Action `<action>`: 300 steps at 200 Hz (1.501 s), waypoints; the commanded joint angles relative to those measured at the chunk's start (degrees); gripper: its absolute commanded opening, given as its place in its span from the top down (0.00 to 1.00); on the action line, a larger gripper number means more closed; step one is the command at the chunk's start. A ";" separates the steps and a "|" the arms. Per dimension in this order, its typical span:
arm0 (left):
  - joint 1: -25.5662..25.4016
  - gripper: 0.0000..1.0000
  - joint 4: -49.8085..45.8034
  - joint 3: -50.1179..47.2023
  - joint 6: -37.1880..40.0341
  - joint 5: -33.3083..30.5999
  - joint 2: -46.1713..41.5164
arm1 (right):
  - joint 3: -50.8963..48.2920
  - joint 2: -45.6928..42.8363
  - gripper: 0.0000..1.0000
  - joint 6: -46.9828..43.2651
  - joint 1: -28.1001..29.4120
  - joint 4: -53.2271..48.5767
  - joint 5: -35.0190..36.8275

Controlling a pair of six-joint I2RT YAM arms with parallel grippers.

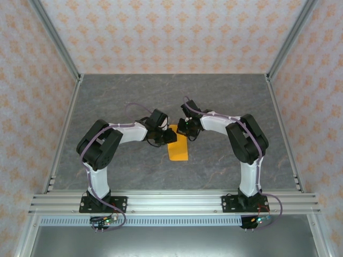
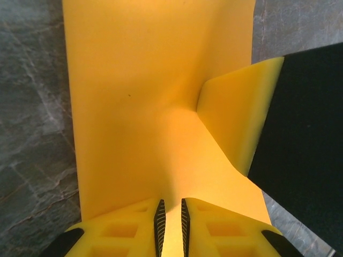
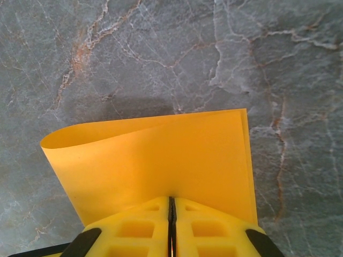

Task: Fold a paper plane with a square sheet of paper (fold left side to right side)
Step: Hold the square sheet of paper at the center of the table, then first fold the square sheet of paper in half at the center of the table.

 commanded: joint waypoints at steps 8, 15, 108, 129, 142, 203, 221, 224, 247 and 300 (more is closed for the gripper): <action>-0.77 0.79 -6.93 -0.28 1.52 -2.43 1.29 | -1.31 4.19 0.90 0.29 -0.17 -4.21 4.30; -0.91 0.79 -7.02 -0.26 1.62 -2.46 1.29 | -1.41 4.00 0.90 0.19 -0.11 -4.43 4.60; -1.21 0.78 -6.49 0.34 1.51 -1.42 1.29 | -1.59 2.85 0.90 -0.14 0.01 -6.15 6.44; -1.29 0.78 -6.39 0.76 1.20 -0.97 -0.80 | -1.30 2.87 0.90 -0.20 0.04 -6.44 6.39; -1.32 0.78 -6.47 0.90 1.03 -0.96 -1.55 | -1.15 2.85 0.90 -0.20 0.09 -6.60 6.39; -1.31 0.77 -7.46 -0.17 1.80 -0.52 -4.49 | -0.45 3.35 0.90 -0.20 0.34 -6.57 6.55; -1.36 0.77 -6.93 -1.20 1.98 0.04 -4.64 | -0.11 3.54 0.90 -0.15 0.44 -6.56 6.47; -1.36 0.77 -6.75 -1.36 1.99 0.15 -4.68 | -0.10 3.62 0.90 -0.18 0.45 -6.63 6.42; -1.40 0.77 -5.85 -2.72 1.90 0.70 -4.95 | 0.17 3.75 0.90 -0.12 0.69 -6.74 6.33; -1.83 0.77 -5.31 -5.20 2.07 0.75 -5.12 | 0.23 3.73 0.90 -0.07 0.81 -7.07 6.63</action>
